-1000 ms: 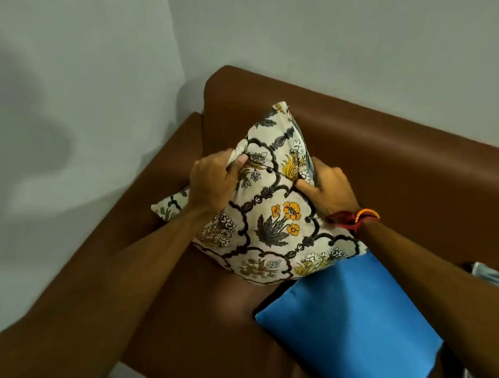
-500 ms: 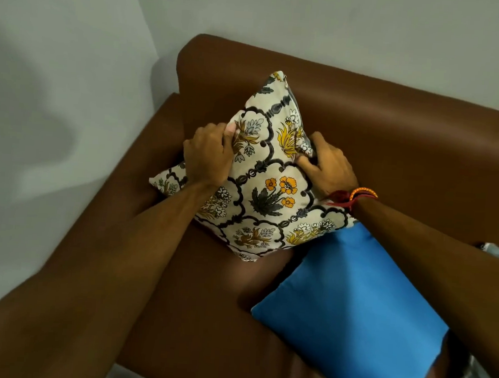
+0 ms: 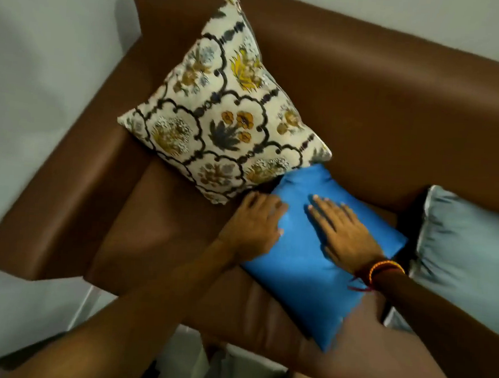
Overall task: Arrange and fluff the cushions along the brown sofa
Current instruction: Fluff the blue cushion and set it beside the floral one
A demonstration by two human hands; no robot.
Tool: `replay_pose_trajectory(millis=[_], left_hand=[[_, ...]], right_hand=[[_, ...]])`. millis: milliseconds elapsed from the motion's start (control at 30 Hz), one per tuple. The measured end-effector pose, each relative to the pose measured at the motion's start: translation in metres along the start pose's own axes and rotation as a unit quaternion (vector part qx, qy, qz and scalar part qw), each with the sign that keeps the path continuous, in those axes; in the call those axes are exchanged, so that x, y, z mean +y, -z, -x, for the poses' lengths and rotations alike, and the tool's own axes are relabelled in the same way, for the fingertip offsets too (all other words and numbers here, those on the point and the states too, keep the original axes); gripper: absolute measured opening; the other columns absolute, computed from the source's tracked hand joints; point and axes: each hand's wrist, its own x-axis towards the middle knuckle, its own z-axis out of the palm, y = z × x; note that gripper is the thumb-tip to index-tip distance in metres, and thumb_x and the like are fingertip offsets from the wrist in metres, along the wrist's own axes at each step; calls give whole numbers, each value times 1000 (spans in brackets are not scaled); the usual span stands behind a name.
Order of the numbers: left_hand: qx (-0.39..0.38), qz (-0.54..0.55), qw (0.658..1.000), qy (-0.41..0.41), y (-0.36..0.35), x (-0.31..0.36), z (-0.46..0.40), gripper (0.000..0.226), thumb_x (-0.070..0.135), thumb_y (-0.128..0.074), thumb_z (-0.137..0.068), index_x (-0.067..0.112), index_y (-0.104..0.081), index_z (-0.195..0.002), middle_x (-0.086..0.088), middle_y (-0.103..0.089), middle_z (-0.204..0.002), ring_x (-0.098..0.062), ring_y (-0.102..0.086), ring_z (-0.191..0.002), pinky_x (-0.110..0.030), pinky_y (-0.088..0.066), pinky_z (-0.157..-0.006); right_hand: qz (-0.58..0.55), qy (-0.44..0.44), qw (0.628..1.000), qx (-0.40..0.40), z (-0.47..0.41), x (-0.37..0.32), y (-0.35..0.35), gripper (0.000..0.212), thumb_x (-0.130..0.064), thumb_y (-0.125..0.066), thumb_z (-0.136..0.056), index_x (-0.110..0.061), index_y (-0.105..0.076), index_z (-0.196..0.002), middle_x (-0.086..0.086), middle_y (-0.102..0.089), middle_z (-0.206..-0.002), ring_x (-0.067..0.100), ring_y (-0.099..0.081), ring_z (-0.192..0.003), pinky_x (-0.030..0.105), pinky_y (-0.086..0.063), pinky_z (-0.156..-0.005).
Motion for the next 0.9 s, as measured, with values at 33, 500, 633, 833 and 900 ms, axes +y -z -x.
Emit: replay_pose_trajectory(millis=[33, 500, 633, 833, 900], left_hand=[[-55, -1, 998, -40, -16, 19, 15, 58, 42, -69, -84, 10, -55, -131, -11, -58, -127, -33, -56, -116, -53, -43, -107], [-103, -196, 971, 92, -138, 113, 73, 51, 11, -42, -96, -2, -46, -145, -21, -49, -151, -33, -42, -145, -70, -37, -111], [-81, -86, 989, 93, -101, 114, 52, 57, 18, -76, -72, -5, -66, -123, -21, -71, -121, -35, -68, -115, -65, -45, -107], [9, 89, 988, 126, -9, 126, 22, 53, 20, -59, -73, -8, -67, -118, -25, -72, -113, -44, -70, -104, -43, -42, -101], [21, 100, 983, 152, 18, 127, 5, 59, 18, -61, -69, -1, -63, -125, -21, -70, -119, -41, -67, -108, -41, -40, -99]], right_hand=[[20, 25, 999, -30, 25, 3, -12, 101, -23, -76, -66, -8, -39, -159, 17, -33, -168, 37, -41, -152, 57, -41, -120], [101, 75, 991, 55, 116, 8, -114, 56, -1, -24, -103, 0, -37, -158, 22, -38, -164, 37, -41, -151, 64, -40, -116], [-26, 93, 995, -33, 107, 37, -69, 65, -15, -55, -83, 2, -56, -145, 21, -59, -148, 38, -57, -139, 60, -38, -120], [-222, 17, 970, -98, 83, 85, 22, 67, -55, -69, -67, -12, -71, -118, 8, -75, -114, 27, -69, -105, 40, -54, -94], [-284, -66, 947, -134, 92, 123, 30, 51, -41, -77, -79, -11, -75, -120, 7, -78, -115, 18, -71, -108, 34, -51, -102]])
